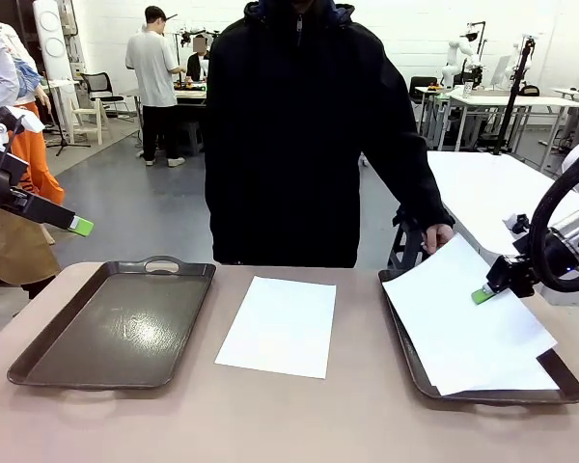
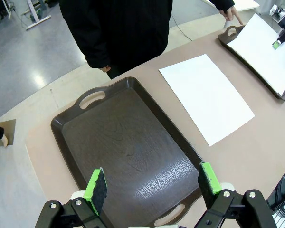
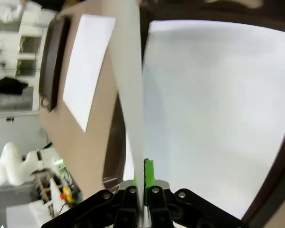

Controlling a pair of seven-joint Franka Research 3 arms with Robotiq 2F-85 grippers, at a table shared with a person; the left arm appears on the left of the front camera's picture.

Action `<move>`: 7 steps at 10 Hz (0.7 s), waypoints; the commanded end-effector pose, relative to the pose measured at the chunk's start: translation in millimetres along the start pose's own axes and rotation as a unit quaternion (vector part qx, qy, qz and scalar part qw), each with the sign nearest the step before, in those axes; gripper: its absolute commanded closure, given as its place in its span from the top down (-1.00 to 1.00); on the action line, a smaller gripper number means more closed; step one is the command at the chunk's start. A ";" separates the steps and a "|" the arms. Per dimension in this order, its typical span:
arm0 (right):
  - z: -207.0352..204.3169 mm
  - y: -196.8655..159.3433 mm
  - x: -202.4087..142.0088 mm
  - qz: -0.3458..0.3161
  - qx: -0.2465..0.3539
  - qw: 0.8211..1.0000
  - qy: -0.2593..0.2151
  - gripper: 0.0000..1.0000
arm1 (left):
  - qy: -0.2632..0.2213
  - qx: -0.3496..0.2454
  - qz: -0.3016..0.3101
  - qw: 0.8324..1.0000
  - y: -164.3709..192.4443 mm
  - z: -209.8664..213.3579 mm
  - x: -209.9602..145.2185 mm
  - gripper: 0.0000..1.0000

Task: Sort the A4 documents.
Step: Place the A4 Paper in the designated Handle tray.

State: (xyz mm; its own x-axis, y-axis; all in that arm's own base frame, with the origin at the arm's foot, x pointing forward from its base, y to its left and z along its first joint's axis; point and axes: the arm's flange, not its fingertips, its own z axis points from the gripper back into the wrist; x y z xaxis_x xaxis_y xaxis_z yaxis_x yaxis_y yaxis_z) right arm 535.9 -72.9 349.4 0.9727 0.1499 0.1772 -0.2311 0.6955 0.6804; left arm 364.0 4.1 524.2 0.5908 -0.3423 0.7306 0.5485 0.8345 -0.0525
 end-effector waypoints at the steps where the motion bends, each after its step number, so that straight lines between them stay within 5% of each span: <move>1: -12.5 5.7 -7.6 -0.022 -0.025 0.999 0.002 -0.98 | -0.004 -0.003 0.002 1.000 1.7 -2.1 -1.2 1.00; 7: -14.8 7.0 -5.0 -0.032 -0.077 0.996 -0.020 -0.98 | -0.004 -0.003 0.002 1.000 1.7 -2.1 -1.2 1.00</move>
State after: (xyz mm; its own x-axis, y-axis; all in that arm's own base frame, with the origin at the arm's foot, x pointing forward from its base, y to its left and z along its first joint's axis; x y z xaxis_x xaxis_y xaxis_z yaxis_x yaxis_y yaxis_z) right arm 535.7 -63.4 340.1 0.9782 0.0898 0.1873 -0.1883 0.7644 0.6166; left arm 364.0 4.1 524.2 0.5908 -0.3423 0.7306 0.5485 0.8345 -0.0525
